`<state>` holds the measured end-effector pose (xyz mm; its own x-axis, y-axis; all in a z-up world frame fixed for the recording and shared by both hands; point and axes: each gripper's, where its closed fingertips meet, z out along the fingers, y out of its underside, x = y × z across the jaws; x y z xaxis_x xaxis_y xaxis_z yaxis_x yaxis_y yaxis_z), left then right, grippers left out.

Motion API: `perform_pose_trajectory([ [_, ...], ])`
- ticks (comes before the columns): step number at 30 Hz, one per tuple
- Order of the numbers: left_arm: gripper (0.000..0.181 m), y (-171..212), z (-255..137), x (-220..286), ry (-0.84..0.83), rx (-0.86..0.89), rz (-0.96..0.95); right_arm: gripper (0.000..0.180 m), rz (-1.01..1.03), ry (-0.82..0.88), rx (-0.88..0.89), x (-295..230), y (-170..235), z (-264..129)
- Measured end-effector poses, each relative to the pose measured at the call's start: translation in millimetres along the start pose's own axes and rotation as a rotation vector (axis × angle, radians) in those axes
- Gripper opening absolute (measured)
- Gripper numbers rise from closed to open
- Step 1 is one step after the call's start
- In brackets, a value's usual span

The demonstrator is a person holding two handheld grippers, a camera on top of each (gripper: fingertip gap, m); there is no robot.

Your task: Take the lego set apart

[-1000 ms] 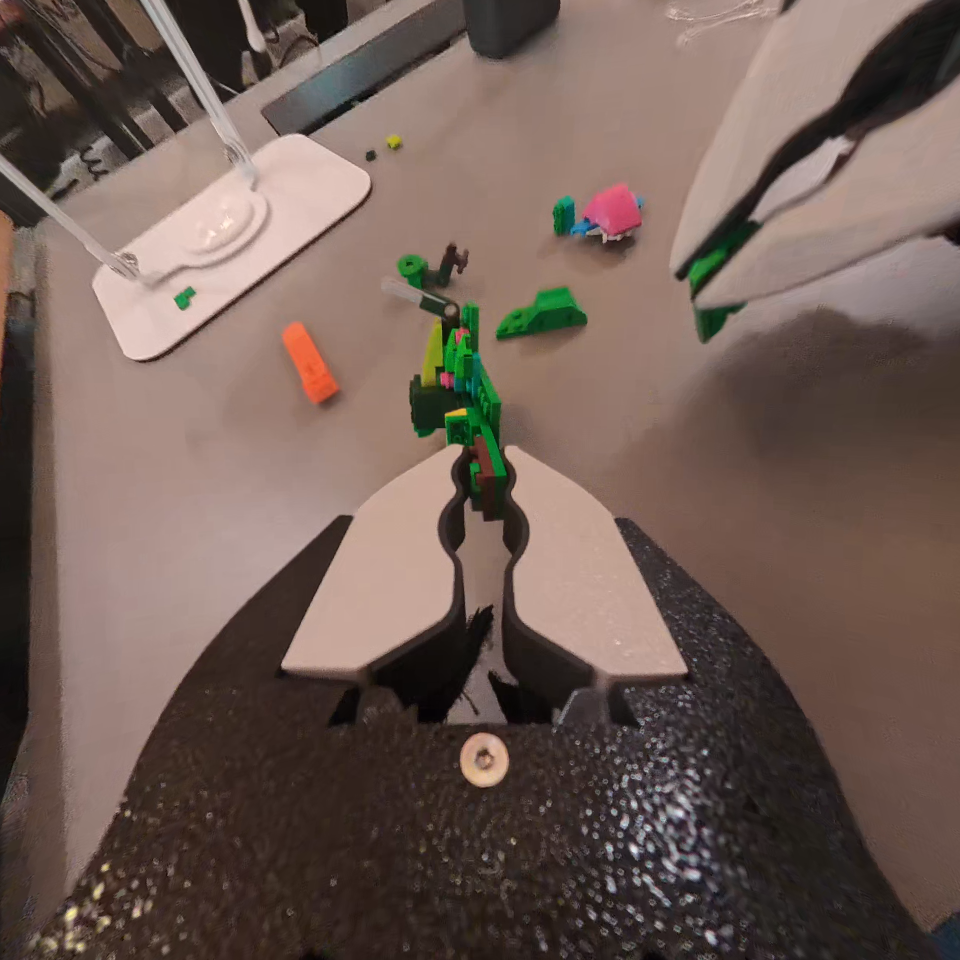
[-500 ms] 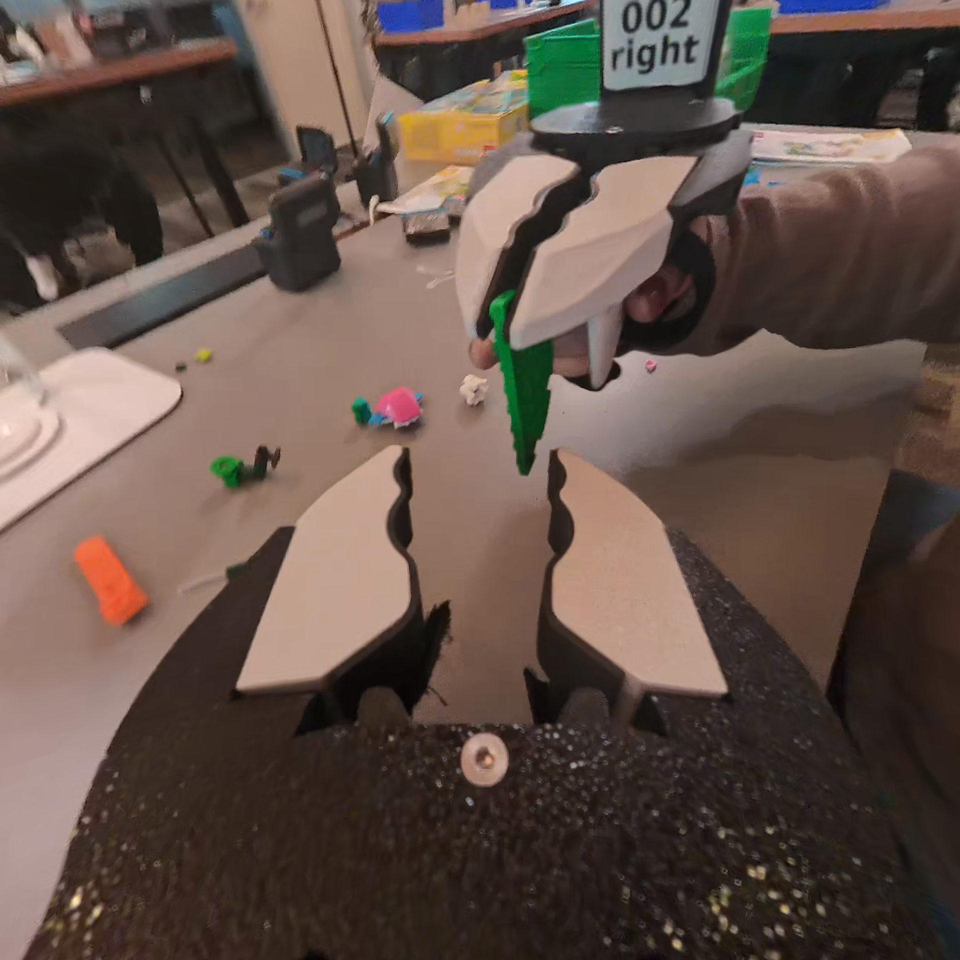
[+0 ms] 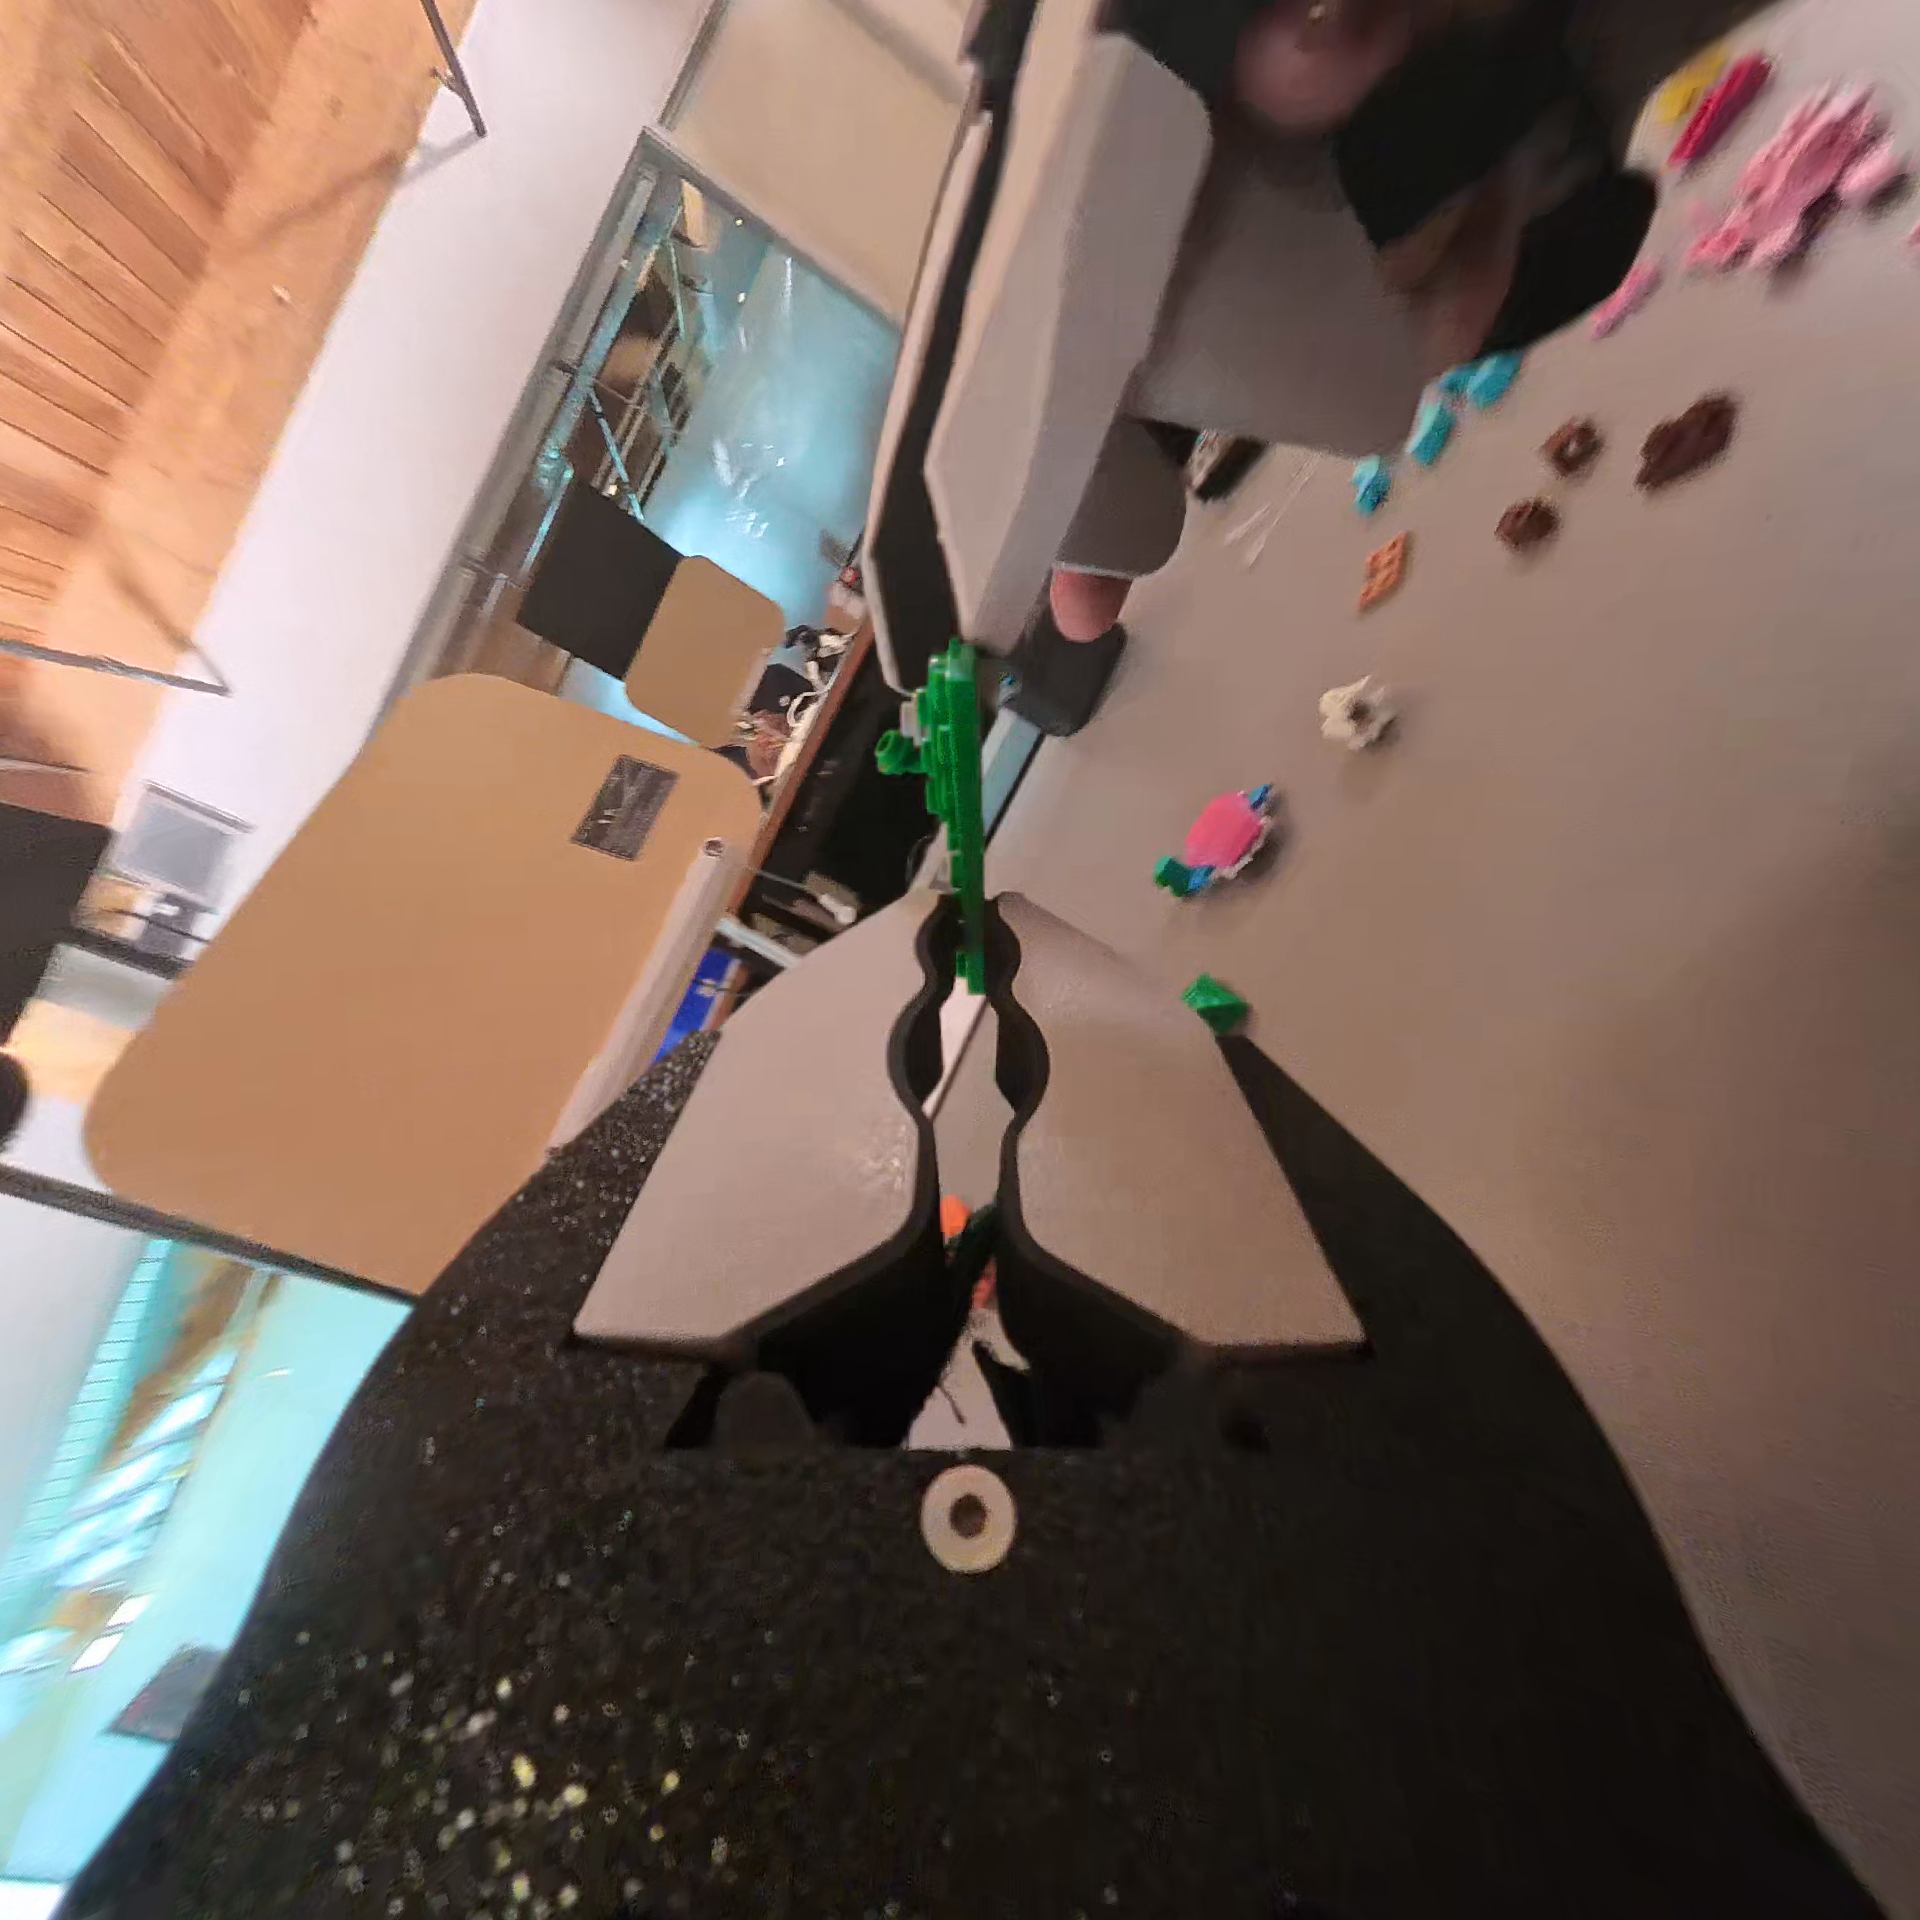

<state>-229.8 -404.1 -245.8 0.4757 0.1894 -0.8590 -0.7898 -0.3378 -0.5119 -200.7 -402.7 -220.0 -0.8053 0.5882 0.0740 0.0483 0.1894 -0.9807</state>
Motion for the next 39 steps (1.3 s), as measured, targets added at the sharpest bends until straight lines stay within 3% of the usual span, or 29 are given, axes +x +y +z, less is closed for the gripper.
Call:
perform_pose_trajectory([
  [6, 0.004, 9, 2, 0, -0.059, -0.067, 0.202, 0.031, 0.146, -0.016, -0.098, 4, 18, 1],
  [18, 0.004, 19, 4, 3, -0.087, -0.126, 0.322, 0.030, 0.371, -0.064, -0.097, 11, 29, -4],
  [23, 0.004, 26, 7, 6, -0.097, -0.167, 0.358, 0.034, 0.420, -0.017, -0.196, 6, 44, 7],
  [34, 0.004, 28, 8, 10, -0.119, -0.181, 0.464, 0.028, 0.813, -0.072, -0.125, 7, 48, 21],
  [39, 0.004, 28, 10, 13, -0.108, -0.177, 0.441, 0.023, 0.754, -0.056, -0.167, 5, 55, 20],
])
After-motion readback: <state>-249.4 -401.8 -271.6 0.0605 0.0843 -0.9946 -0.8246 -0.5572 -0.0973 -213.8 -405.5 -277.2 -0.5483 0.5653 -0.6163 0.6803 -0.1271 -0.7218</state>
